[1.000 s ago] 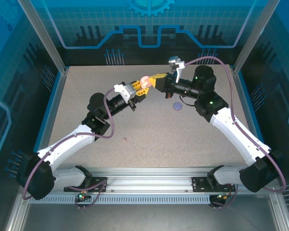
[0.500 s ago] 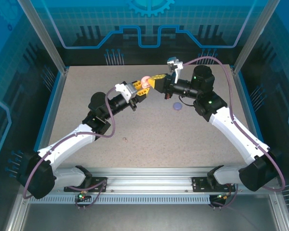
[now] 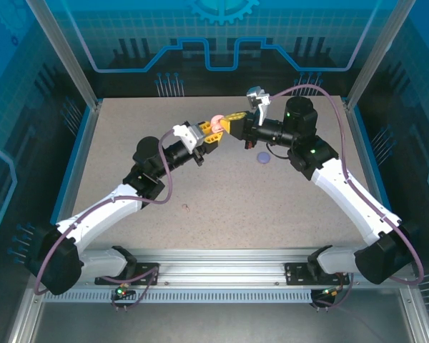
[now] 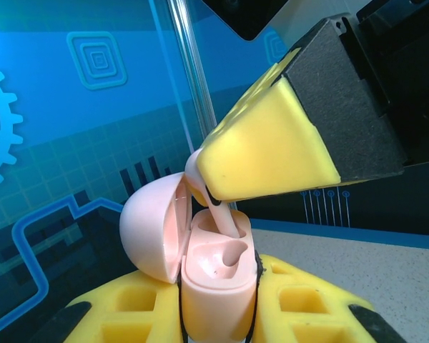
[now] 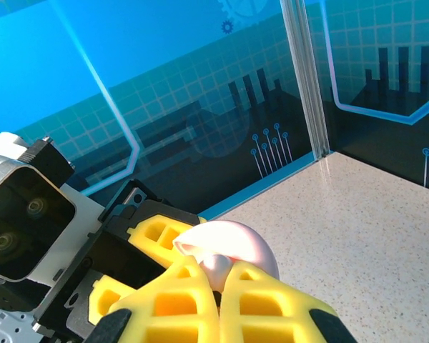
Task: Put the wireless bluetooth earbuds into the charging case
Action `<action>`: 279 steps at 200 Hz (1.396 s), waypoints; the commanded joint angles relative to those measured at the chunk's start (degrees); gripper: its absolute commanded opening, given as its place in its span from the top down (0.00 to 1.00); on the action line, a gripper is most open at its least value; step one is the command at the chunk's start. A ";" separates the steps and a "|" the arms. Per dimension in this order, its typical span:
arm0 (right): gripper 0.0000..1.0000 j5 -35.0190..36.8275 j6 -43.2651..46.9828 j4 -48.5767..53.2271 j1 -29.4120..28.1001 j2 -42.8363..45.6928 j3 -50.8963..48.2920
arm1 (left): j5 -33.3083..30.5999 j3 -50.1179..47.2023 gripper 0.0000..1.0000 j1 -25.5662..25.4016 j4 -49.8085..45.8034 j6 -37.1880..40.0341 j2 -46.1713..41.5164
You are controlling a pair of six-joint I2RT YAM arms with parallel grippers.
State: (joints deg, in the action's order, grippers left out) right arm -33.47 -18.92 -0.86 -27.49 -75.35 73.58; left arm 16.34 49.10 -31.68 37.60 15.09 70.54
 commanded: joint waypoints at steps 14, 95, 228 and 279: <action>0.96 0.71 1.10 4.78 -0.38 0.34 0.07 | -1.04 3.02 1.00 -0.32 5.09 0.21 -0.32; 0.79 2.01 -0.99 2.72 -0.28 -0.23 0.93 | -0.53 3.11 1.00 -0.33 4.59 -0.05 -0.32; 0.25 2.41 -4.46 1.14 0.43 3.78 2.69 | -0.95 2.67 1.00 -0.52 4.05 -0.82 -0.06; 0.15 3.08 -5.00 5.50 0.68 10.64 3.20 | -2.30 2.10 1.00 -0.50 4.63 -0.78 0.65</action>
State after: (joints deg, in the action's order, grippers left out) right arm -30.85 -23.40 1.87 -27.31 -68.51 74.83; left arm 15.64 50.22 -31.79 39.31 14.90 70.61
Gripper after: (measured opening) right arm 0.847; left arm 0.216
